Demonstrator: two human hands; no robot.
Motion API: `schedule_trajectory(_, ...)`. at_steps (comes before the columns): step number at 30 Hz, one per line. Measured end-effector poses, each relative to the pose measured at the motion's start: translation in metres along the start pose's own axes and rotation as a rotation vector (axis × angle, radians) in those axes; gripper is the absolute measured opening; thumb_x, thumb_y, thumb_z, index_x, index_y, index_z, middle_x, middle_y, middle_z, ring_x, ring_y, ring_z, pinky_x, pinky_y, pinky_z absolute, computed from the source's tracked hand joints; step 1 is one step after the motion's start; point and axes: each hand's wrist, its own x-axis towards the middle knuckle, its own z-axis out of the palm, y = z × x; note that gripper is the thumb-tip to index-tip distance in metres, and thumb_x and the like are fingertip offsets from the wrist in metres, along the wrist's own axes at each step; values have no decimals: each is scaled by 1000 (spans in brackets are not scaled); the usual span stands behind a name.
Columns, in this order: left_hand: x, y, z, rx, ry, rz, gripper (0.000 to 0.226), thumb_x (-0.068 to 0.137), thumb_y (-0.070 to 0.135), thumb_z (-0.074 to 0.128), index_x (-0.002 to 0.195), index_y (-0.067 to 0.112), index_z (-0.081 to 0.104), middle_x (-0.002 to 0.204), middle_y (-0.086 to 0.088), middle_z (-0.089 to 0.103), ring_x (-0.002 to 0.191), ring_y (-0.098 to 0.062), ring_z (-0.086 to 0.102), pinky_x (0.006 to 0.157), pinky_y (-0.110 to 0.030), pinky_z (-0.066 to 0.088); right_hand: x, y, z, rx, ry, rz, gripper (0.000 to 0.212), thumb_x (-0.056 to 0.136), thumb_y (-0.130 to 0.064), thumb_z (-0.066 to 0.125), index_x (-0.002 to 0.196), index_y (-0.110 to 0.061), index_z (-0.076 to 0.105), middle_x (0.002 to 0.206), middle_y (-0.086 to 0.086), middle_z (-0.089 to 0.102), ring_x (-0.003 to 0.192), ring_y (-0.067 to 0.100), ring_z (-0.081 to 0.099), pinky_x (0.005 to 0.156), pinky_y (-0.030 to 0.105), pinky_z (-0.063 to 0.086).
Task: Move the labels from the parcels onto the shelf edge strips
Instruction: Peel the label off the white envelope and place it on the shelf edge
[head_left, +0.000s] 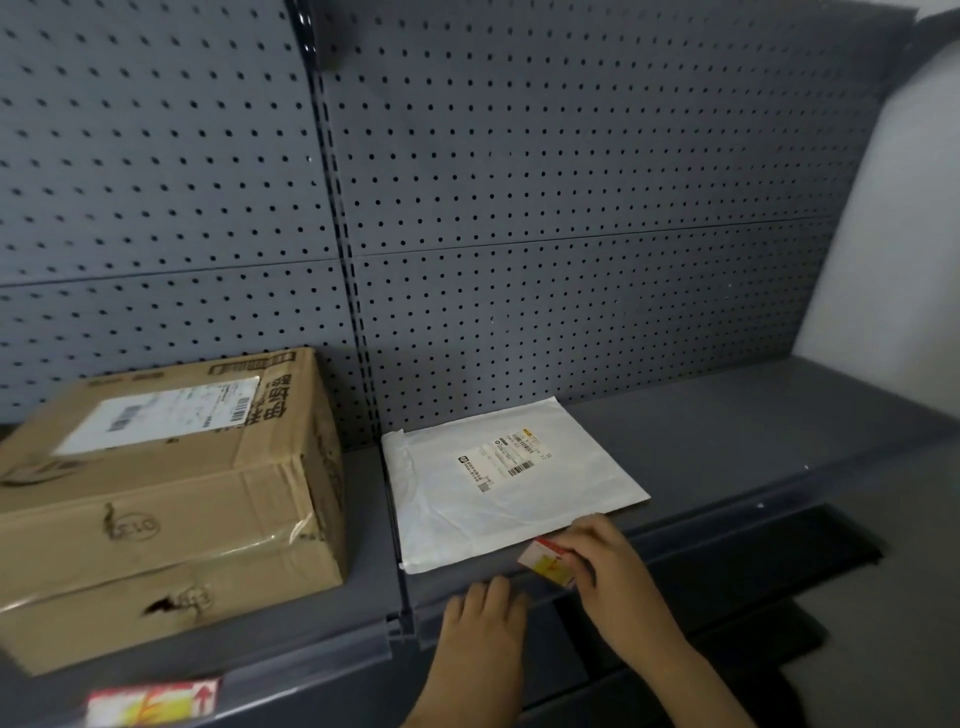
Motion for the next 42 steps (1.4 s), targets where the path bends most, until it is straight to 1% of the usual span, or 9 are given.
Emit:
schedule_trajectory(4, -7, -7, -7, -22, 63, 9, 48, 24, 42, 78, 70, 30, 70, 72, 8, 63, 61, -12, 57, 55, -22, 46, -2, 0, 3, -47, 4, 11, 31, 91, -10, 58, 116, -27, 61, 114, -12, 50, 106, 3, 49, 89, 11, 40)
schedule_trajectory(10, -19, -19, -10, -57, 179, 16, 36, 41, 34, 62, 76, 29, 69, 75, 6, 61, 62, -13, 56, 59, -25, 36, -7, -4, 2, -138, 12, -90, 27, 81, -5, 67, 99, -25, 68, 98, -9, 62, 90, 5, 57, 77, 21, 52)
schedule_trajectory(14, -21, -22, -15, -84, 184, 44, 36, 43, 33, 62, 78, 30, 70, 76, 7, 62, 61, -12, 58, 53, -23, 45, -10, -5, 6, -178, -2, -100, 33, 72, 0, 75, 98, -21, 72, 93, -6, 62, 85, 7, 59, 72, 17, 50)
schedule_trajectory(20, -25, -23, -14, -116, 148, 60, 40, 37, 36, 67, 77, 31, 67, 78, 8, 61, 62, -10, 59, 54, -20, 46, -17, -3, 7, -197, 73, -35, 40, 75, -1, 73, 107, -23, 66, 101, -6, 65, 91, 9, 61, 80, 21, 51)
schedule_trajectory(28, -42, -24, -23, -175, 94, 27, 35, 35, 37, 61, 70, 36, 66, 73, 11, 62, 60, -6, 60, 54, -18, 42, -33, -15, 13, -167, 95, -78, 39, 60, 4, 80, 84, -23, 68, 89, -9, 63, 83, 4, 56, 73, 15, 48)
schedule_trajectory(31, -53, -29, -28, -175, 93, -10, 28, 52, 36, 49, 78, 37, 61, 75, 11, 62, 61, -6, 59, 59, -17, 36, -35, -27, 18, -120, 89, -111, 39, 58, 5, 82, 78, -25, 67, 87, -11, 62, 82, 0, 53, 72, 14, 47)
schedule_trajectory(34, -62, -37, -42, -162, 111, -75, 32, 58, 37, 38, 85, 37, 56, 76, 14, 61, 63, -5, 60, 56, -16, 44, -33, -41, 19, -35, 92, -108, 38, 62, 6, 80, 76, -26, 67, 88, -14, 60, 87, -3, 49, 78, 10, 41)
schedule_trajectory(38, -81, -48, -65, -151, 117, -176, 28, 64, 37, 40, 82, 35, 61, 77, 14, 59, 67, -4, 58, 59, -16, 46, -29, -60, 26, 44, 93, -103, 33, 71, 3, 74, 80, -28, 66, 89, -15, 56, 86, 8, 58, 79, 32, 54)
schedule_trajectory(42, -113, -66, -82, -109, 68, -279, 29, 62, 41, 38, 80, 35, 61, 76, 16, 60, 65, -3, 60, 56, -14, 45, -33, -81, 39, 29, 110, -170, 35, 65, 11, 76, 74, -22, 68, 83, -6, 61, 80, 16, 60, 73, 33, 52)
